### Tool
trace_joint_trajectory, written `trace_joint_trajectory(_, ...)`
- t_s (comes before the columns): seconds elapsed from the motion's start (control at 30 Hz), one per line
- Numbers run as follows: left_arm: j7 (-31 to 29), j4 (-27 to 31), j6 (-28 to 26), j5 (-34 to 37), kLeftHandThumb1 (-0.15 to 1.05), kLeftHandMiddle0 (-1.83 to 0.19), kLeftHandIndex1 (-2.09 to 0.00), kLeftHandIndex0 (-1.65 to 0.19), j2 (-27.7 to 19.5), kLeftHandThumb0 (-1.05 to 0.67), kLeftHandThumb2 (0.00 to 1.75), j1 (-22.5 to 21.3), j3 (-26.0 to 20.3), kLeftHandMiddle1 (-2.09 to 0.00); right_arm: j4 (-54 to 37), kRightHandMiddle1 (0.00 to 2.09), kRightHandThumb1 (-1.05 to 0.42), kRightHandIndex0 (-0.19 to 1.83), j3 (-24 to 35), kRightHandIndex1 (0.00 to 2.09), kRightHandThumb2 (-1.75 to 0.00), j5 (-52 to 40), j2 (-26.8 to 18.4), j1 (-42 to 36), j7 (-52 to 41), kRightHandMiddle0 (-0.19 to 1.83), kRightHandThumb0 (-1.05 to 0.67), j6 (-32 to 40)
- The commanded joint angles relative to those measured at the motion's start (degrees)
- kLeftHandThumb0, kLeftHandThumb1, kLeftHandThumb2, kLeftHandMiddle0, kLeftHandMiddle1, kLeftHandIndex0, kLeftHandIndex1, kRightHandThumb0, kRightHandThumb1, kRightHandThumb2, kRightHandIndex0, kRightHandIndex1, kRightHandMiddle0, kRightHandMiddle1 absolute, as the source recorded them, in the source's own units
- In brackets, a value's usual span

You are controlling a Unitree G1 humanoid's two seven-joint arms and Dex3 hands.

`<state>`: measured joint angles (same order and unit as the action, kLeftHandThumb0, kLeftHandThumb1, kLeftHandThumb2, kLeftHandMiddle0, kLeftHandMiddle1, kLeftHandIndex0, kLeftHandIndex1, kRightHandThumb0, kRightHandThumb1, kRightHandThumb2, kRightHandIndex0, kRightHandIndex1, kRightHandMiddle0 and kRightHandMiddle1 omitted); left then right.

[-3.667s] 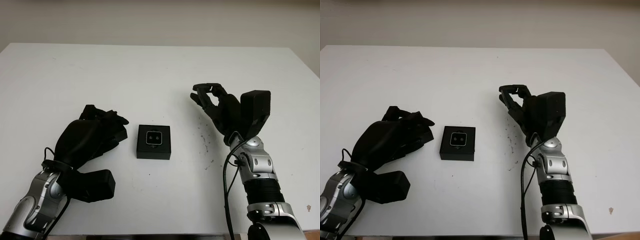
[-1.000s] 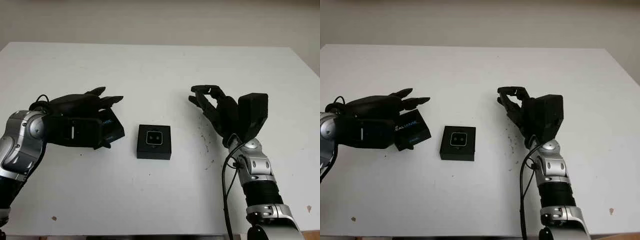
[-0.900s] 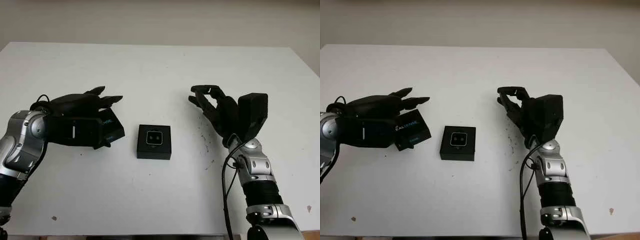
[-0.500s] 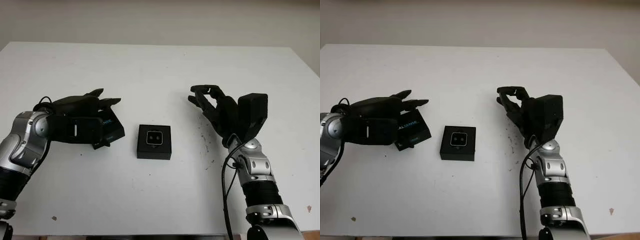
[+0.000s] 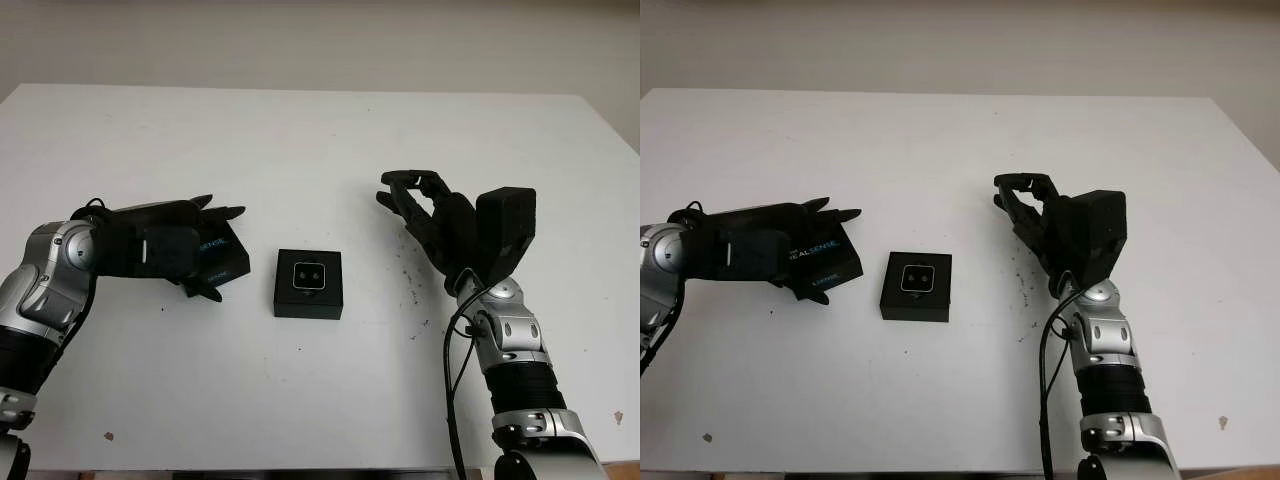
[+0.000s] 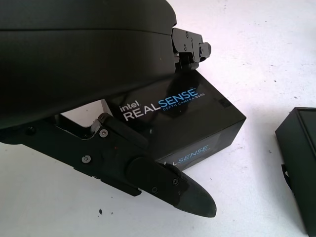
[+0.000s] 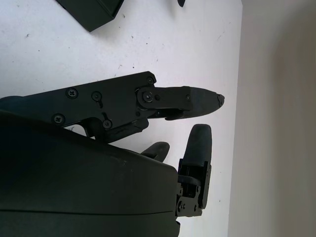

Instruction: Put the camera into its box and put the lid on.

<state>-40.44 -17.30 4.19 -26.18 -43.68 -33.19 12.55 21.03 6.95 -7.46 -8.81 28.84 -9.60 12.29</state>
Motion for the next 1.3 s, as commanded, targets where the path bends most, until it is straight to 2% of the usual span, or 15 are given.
trace_joint_trajectory(0.0,0.1,-1.2,0.0,-0.6,0.83,0.12,-0.07,-0.10,0.7,-0.63,0.05,0.4,1.5,-0.06,-1.0,1.53,-1.05,0.14,0.0,0.64,-0.33,0.0,-0.3,-0.3,-0.1,-0.05,-0.57,0.1)
trace_joint_trajectory(0.1,3.3,-1.6,-0.5,-2.1,0.88,0.04,-0.08,-0.15,1.9,-0.46,0.07,1.6,1.8,-0.09,-1.1,1.54,-1.05,0.14,0.0,0.64,-0.33,0.0,-0.2,-0.4,0.1,-0.04,-0.57,0.0)
trace_joint_trajectory(0.17,7.1,-1.9,-0.1,-3.0,0.96,-0.08,-0.09,-0.21,2.7,-0.33,0.08,2.7,1.5,-0.13,-1.1,1.55,-1.05,0.13,-0.1,0.65,-0.34,0.0,-0.2,-0.5,0.0,-0.05,-0.56,-0.1)
trace_joint_trajectory(0.2,10.1,-2.1,1.1,-3.7,1.00,-0.08,-0.09,-0.26,3.1,-0.27,0.07,3.4,1.3,-0.31,-1.1,1.55,-1.05,0.13,-0.1,0.65,-0.34,0.0,-0.2,-0.5,-0.1,-0.05,-0.56,-0.2)
trace_joint_trajectory(0.23,13.1,-2.5,2.5,-4.3,1.03,0.04,-0.13,-0.32,3.4,-0.19,0.09,4.0,1.1,-0.79,-1.0,1.54,-1.05,0.13,0.0,0.65,-0.34,0.0,-0.2,-0.5,-0.1,-0.06,-0.56,-0.3)
trace_joint_trajectory(0.27,15.9,-3.2,4.2,-4.8,1.04,0.11,-0.22,-0.32,3.5,-0.14,0.11,4.4,1.0,-1.05,-1.1,1.54,-1.05,0.13,0.0,0.65,-0.33,-0.1,-0.1,-0.5,-0.1,-0.06,-0.56,-0.2)
trace_joint_trajectory(0.3,18.0,-3.9,5.6,-5.2,1.04,0.14,-0.52,-0.21,3.7,-0.10,0.12,4.6,1.1,-1.24,-1.2,1.53,-1.05,0.13,0.1,0.65,-0.33,-0.1,-0.1,-0.5,0.0,-0.07,-0.57,-0.1)
trace_joint_trajectory(0.33,19.2,-4.5,6.6,-5.4,1.05,0.15,-0.92,-0.05,3.7,-0.07,0.12,4.7,1.1,-1.41,-1.2,1.51,-1.05,0.13,0.1,0.65,-0.33,-0.2,-0.1,-0.5,0.0,-0.07,-0.57,0.0)
trace_joint_trajectory(0.37,20.4,-5.3,7.4,-5.8,1.05,0.16,-1.07,0.01,3.7,-0.06,0.12,4.7,1.3,-1.47,-1.2,1.51,-1.05,0.13,0.1,0.65,-0.33,-0.2,-0.1,-0.6,0.0,-0.07,-0.57,0.0)
trace_joint_trajectory(0.43,22.5,-6.3,8.3,-6.8,1.04,0.14,-1.28,0.03,3.8,-0.04,0.10,4.8,1.6,-1.65,-1.1,1.49,-1.05,0.13,0.2,0.65,-0.33,-0.4,0.0,-0.6,-0.2,-0.07,-0.57,-0.1)
trace_joint_trajectory(0.67,28.8,-8.2,11.1,-8.7,1.03,-0.03,-1.43,-0.18,4.2,-0.03,0.05,5.6,1.7,-1.66,-1.0,1.52,-1.05,0.12,0.3,0.67,-0.33,-0.6,-0.1,-0.7,-0.5,-0.05,-0.57,-0.4)
trace_joint_trajectory(0.9,27.9,-6.7,11.3,-8.6,0.99,-0.12,-1.37,-0.27,3.4,-0.05,0.05,5.5,1.3,-1.66,-1.2,1.59,-1.05,0.12,0.4,0.68,-0.33,-0.7,0.2,-0.8,-0.3,-0.05,-0.56,-0.4)
trace_joint_trajectory(1.07,24.7,-0.2,8.8,-4.7,0.99,-0.11,-1.36,-0.27,3.0,-0.12,0.05,5.5,-1.9,-1.67,-0.9,1.56,-1.05,0.12,0.3,0.68,-0.33,-0.7,0.2,-0.8,-0.3,-0.05,-0.56,-0.7)
trace_joint_trajectory(1.2,20.8,6.8,6.2,-0.7,0.99,-0.14,-1.35,-0.26,2.6,-0.10,0.05,4.4,-4.7,-1.62,-0.6,1.57,-1.05,0.12,0.3,0.69,-0.33,-0.7,0.3,-0.7,-0.5,-0.04,-0.56,-1.1)
trace_joint_trajectory(1.27,17.5,11.0,2.9,1.0,0.99,-0.15,-1.35,-0.26,2.7,-0.10,0.06,3.4,-5.7,-1.61,-0.6,1.56,-1.05,0.13,0.2,0.69,-0.33,-0.5,0.5,-0.6,-0.1,-0.05,-0.56,-0.9)
